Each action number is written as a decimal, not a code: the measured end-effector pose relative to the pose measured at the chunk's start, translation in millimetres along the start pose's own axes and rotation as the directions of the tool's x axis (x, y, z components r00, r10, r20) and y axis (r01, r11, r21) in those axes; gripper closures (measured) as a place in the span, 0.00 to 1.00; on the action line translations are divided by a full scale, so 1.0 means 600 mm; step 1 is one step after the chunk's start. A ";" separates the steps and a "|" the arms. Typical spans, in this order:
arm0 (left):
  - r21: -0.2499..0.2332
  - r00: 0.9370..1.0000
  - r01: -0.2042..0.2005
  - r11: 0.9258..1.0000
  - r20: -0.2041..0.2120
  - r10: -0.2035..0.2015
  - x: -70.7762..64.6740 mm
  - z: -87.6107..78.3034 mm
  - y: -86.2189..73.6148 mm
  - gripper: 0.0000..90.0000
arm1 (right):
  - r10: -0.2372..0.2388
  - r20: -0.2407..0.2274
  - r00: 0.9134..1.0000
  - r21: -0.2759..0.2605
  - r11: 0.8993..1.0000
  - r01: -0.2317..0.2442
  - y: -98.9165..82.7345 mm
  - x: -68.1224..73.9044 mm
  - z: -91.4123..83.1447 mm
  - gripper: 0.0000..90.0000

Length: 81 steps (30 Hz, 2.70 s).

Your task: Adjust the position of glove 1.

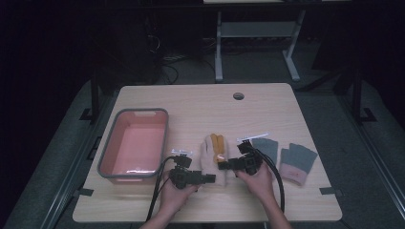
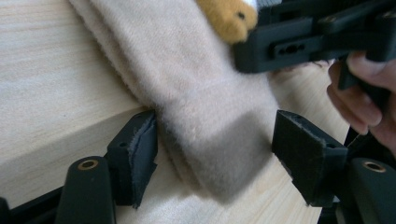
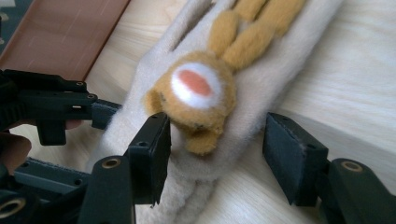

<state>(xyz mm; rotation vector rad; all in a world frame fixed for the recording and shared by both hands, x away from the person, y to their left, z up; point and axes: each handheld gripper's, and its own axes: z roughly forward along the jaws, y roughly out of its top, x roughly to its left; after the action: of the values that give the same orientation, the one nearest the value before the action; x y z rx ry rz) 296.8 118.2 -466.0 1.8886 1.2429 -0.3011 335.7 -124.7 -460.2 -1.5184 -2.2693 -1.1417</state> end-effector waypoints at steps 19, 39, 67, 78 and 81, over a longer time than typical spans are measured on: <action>0.052 0.999 0.003 0.999 0.031 -0.005 0.008 0.009 0.004 0.66 | 0.053 -0.029 0.998 -0.020 0.998 -0.053 -0.018 0.004 0.019 0.76; 0.055 0.997 0.011 0.998 0.078 -0.016 0.012 0.010 0.012 0.76 | 0.117 -0.126 0.985 -0.041 0.992 -0.123 -0.027 -0.013 0.008 0.90; 0.023 0.989 -0.017 1.000 0.145 0.013 -0.004 -0.023 0.026 0.77 | 0.080 -0.159 0.984 -0.078 0.993 -0.094 -0.013 0.015 -0.033 0.91; 0.002 0.985 -0.044 0.999 0.166 0.043 -0.017 -0.048 0.043 0.77 | 0.059 -0.193 0.979 -0.104 0.991 -0.080 0.005 0.030 -0.055 0.91; -0.003 0.984 -0.048 0.999 0.170 0.048 -0.021 -0.053 0.049 0.77 | 0.054 -0.192 0.980 -0.108 0.991 -0.076 0.009 0.034 -0.060 0.91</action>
<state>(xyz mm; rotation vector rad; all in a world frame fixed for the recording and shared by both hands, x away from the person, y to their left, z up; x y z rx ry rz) 308.1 129.4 -423.7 1.8499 1.0819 -0.4278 321.8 -133.6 -421.9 -1.4438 -2.0481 -1.3554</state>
